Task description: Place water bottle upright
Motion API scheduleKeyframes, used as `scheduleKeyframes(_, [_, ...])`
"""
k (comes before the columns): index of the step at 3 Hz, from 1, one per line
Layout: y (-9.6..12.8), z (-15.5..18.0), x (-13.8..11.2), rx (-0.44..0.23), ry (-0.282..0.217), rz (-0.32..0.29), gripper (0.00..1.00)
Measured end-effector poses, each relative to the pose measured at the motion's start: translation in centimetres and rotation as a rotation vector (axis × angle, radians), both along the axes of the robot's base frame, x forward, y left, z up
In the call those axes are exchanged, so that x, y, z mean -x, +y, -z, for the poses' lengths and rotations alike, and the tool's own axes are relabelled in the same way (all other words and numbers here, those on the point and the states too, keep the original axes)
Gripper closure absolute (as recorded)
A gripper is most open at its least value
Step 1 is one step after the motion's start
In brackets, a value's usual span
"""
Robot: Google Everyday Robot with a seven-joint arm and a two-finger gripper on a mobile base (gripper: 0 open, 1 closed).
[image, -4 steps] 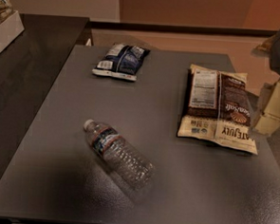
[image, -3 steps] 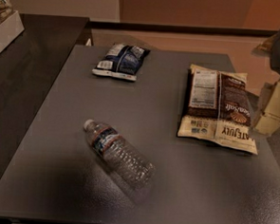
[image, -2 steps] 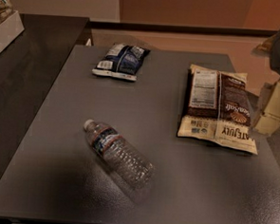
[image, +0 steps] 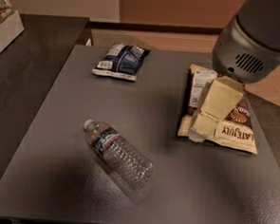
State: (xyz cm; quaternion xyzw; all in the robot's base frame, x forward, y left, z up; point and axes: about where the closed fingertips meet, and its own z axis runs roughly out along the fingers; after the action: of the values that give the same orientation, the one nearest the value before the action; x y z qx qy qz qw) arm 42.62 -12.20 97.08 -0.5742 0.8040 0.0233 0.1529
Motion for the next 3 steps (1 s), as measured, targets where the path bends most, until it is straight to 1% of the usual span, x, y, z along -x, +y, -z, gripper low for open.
scheduleKeyframes(1, [4.0, 0.2, 1.2, -0.033, 0.037, 0.027, 0.00])
scheduleKeyframes(2, [7.1, 0.9, 2.5, -0.025, 0.029, 0.126, 0.00])
scheduleKeyframes(3, [8.4, 1.3, 3.2, -0.001, 0.002, 0.249, 0.00])
